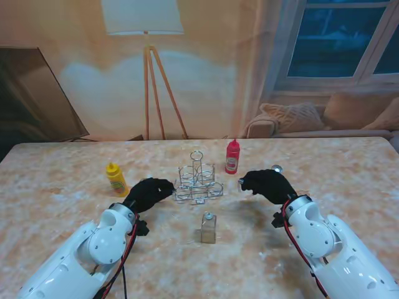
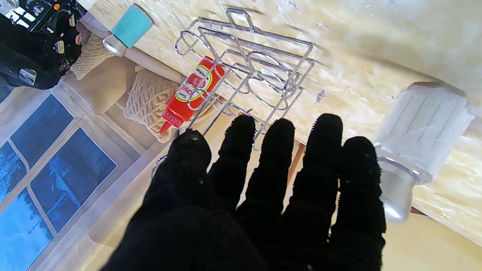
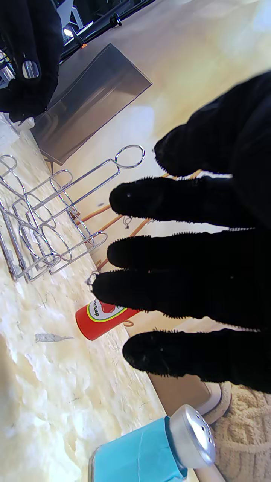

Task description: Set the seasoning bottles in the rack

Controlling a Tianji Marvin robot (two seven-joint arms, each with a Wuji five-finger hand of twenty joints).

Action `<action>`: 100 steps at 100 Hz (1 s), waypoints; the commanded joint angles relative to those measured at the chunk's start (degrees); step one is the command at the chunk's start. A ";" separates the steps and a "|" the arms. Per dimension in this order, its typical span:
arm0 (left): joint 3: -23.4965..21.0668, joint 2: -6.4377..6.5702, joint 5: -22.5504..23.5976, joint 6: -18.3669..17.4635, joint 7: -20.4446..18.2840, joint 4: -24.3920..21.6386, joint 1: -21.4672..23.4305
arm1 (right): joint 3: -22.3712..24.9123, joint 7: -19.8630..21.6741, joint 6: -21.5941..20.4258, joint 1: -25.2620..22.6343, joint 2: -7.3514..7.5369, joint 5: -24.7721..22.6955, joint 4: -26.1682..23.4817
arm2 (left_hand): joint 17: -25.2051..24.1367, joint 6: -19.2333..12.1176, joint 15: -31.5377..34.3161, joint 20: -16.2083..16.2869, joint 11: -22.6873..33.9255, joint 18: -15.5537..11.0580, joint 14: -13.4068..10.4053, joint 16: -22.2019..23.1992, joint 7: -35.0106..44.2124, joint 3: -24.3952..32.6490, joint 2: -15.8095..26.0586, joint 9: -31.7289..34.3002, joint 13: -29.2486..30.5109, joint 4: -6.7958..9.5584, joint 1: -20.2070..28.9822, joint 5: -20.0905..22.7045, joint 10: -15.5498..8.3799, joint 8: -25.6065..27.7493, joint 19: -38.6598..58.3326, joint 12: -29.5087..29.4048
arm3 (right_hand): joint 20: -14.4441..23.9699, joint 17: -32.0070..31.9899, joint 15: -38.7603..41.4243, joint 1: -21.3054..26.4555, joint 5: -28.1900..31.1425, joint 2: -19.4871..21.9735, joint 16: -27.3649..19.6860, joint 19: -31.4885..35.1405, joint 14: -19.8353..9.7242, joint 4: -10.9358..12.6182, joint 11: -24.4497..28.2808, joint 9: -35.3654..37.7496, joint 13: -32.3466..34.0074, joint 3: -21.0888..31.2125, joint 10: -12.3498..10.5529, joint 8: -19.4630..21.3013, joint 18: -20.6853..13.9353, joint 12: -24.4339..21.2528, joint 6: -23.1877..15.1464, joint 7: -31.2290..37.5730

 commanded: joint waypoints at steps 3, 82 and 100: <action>0.17 -0.06 -0.05 -0.07 -0.93 -0.03 -0.02 | -0.07 0.70 -0.02 -0.45 -0.21 -0.07 -0.12 | -0.65 0.17 1.22 -0.55 0.26 -0.39 0.68 1.27 -0.96 -1.12 0.13 -0.30 -0.79 -0.28 1.74 0.54 0.16 -0.03 0.43 0.58 | -0.12 -0.40 1.16 1.36 1.03 0.39 1.99 1.10 -0.12 -0.80 0.69 1.57 1.20 -0.92 0.07 0.69 0.44 1.22 -0.08 0.46; -1.17 0.39 0.34 -0.20 -2.65 -3.80 1.40 | -0.40 1.23 0.34 -0.28 -0.19 0.44 -0.14 | -0.78 0.04 0.99 -0.38 0.07 -0.22 0.61 1.23 -1.02 -1.13 0.15 -0.47 -1.00 -0.28 1.70 0.43 0.16 0.00 0.33 0.57 | -0.09 -0.42 2.02 1.32 1.40 0.46 2.31 1.14 -0.34 -0.75 1.28 1.89 1.46 -0.92 -0.04 0.83 0.42 1.51 -0.14 0.51; -3.25 1.22 2.44 -1.91 -5.22 -5.95 2.25 | -0.25 1.01 0.06 -0.47 -0.23 0.55 -0.21 | -0.80 0.02 0.95 -0.34 0.10 -0.21 0.62 1.21 -1.01 -1.14 0.13 -0.41 -0.93 -0.28 1.67 0.42 0.13 0.03 0.27 0.60 | -0.09 -0.42 2.16 1.27 1.44 0.50 2.35 1.14 -0.28 -0.75 1.41 2.02 1.55 -0.93 0.01 0.86 0.42 1.57 -0.12 0.52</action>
